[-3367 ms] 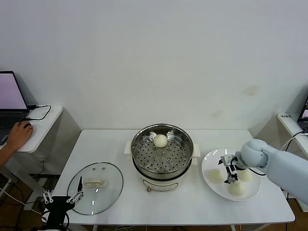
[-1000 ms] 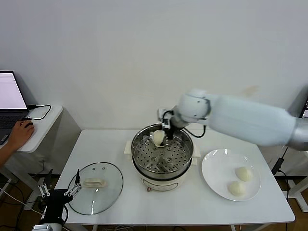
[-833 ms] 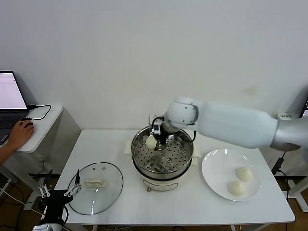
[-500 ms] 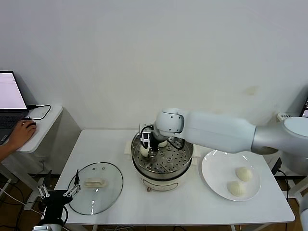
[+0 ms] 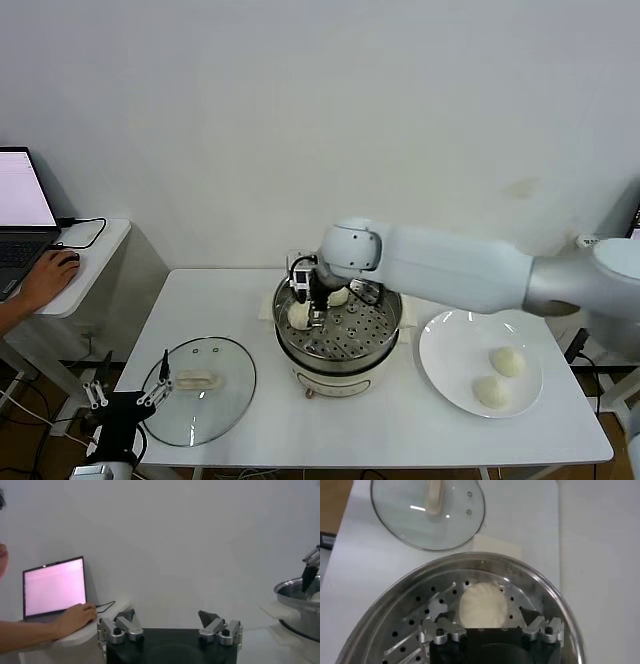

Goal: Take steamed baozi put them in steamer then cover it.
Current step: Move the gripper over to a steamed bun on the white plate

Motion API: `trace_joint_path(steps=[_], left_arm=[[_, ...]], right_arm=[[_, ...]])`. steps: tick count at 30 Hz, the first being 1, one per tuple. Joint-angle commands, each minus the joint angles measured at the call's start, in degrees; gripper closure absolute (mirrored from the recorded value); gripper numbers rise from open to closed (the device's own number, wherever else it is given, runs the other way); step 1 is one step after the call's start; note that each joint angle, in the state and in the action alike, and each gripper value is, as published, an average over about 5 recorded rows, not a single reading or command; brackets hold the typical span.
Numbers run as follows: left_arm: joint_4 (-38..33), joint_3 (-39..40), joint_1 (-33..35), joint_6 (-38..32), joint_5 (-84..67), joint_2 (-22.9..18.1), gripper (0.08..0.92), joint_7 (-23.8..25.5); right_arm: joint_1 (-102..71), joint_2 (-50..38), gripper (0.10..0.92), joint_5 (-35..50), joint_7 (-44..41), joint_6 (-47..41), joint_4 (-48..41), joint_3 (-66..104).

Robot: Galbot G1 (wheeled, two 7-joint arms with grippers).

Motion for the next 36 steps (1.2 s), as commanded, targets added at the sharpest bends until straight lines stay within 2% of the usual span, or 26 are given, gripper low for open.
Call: trace_joint_path(steps=[1,6,11,19,23,27,32,36], left_arm=[[0.1,0.05,-0.05,0.05,-0.04,0.25,0.177,0.04],[0.18,0.32,-0.03,0.13,-0.11,0.71,0.177,0.07],[0.41,1.24,0.28,-0.04,0.06,0.74,0.177,0.07],[0.37,1.54,0.68,-0.19,0.33,0.63,0.177,0.08],[0.1,1.81,0.97,-0.19,0.64,0.39,0.177,0.1],[-0.06,2.1,0.87,-0.14,1.15,0.05,0.177,0.14],[-0.36,1.89,1.25,-0.08,1.62,-0.24,0.177,0.2],[-0.64,1.07,1.94,-0.02,1.78,-0.21,0.177,0.23]], right_arm=[[9.57,-14.29,0.202,-0.38,-7.8,0.75,9.97,-1.53],[15.83,-28.67,0.203,-6.31,-14.9,6.72,16.11,-6.5],[13.06,-39.58,0.202,-16.75,-22.6,20.67,18.12,-7.11],[4.23,-51.06,0.202,-29.83,-24.24,28.14,17.76,-5.55],[-6.03,-53.83,0.203,-32.97,-21.61,28.84,17.23,-0.09],[-24.91,-54.42,0.203,-35.1,-18.26,28.72,15.58,15.19],[-48.15,-50.73,0.203,-37.49,-15.85,28.5,11.61,35.59],[-55.69,-46.4,0.203,-38.95,-15.22,28.47,8.71,42.75]])
